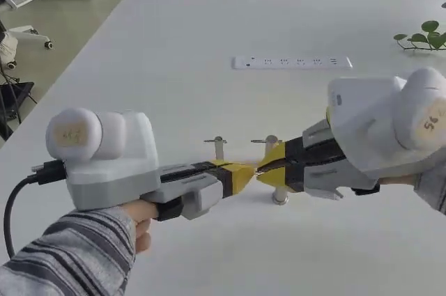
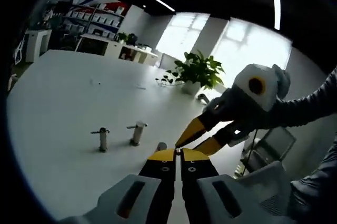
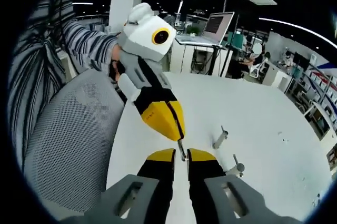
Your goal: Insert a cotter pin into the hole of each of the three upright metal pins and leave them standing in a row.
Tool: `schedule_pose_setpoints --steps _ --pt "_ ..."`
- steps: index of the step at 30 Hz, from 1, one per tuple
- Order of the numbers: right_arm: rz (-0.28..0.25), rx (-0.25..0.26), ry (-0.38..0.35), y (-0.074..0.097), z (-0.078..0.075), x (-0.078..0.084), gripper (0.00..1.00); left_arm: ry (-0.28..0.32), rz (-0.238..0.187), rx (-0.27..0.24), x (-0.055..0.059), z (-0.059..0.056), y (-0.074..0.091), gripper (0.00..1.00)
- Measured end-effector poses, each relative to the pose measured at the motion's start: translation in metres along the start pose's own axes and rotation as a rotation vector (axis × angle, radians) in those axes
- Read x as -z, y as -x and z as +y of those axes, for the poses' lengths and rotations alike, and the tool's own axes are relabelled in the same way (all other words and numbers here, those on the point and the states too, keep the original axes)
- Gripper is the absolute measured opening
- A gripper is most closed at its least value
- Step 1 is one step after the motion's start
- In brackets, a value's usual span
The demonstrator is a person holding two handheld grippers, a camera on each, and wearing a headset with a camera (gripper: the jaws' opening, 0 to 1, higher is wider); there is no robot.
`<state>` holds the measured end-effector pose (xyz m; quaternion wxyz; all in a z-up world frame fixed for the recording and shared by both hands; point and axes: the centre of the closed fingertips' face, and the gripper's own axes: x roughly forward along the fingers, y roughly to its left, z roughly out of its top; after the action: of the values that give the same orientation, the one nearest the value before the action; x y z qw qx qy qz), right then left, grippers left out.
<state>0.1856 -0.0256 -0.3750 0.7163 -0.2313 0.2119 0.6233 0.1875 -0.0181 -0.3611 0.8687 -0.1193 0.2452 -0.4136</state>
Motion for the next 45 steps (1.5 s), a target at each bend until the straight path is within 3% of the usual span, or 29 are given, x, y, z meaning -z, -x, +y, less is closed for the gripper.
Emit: schedule_pose_setpoints --steps 6,9,16,25,36,40,45 --pt "-0.057 -0.053 -0.178 0.003 0.007 0.005 0.08 -0.081 0.029 0.016 0.008 -0.002 0.002 0.00" --pt "-0.085 -0.098 -0.228 0.005 0.013 0.007 0.09 -0.127 0.031 0.043 0.010 -0.005 0.004 0.00" --pt "-0.118 -0.177 -0.314 0.007 0.029 0.013 0.11 -0.166 0.021 0.123 0.010 -0.019 0.008 0.00" --pt "-0.146 -0.223 -0.302 0.009 0.042 0.006 0.05 -0.168 0.015 0.196 0.011 -0.034 0.010 0.00" --pt "-0.131 -0.231 -0.252 0.011 0.047 0.005 0.00 -0.149 0.032 0.217 0.017 -0.038 0.010 0.00" --pt "-0.107 -0.243 -0.192 0.013 0.049 0.008 0.00 -0.148 0.042 0.226 0.019 -0.040 0.010 0.00" --pt "-0.053 -0.235 -0.047 0.015 0.050 0.012 0.00 -0.161 0.054 0.226 0.022 -0.041 0.008 0.00"
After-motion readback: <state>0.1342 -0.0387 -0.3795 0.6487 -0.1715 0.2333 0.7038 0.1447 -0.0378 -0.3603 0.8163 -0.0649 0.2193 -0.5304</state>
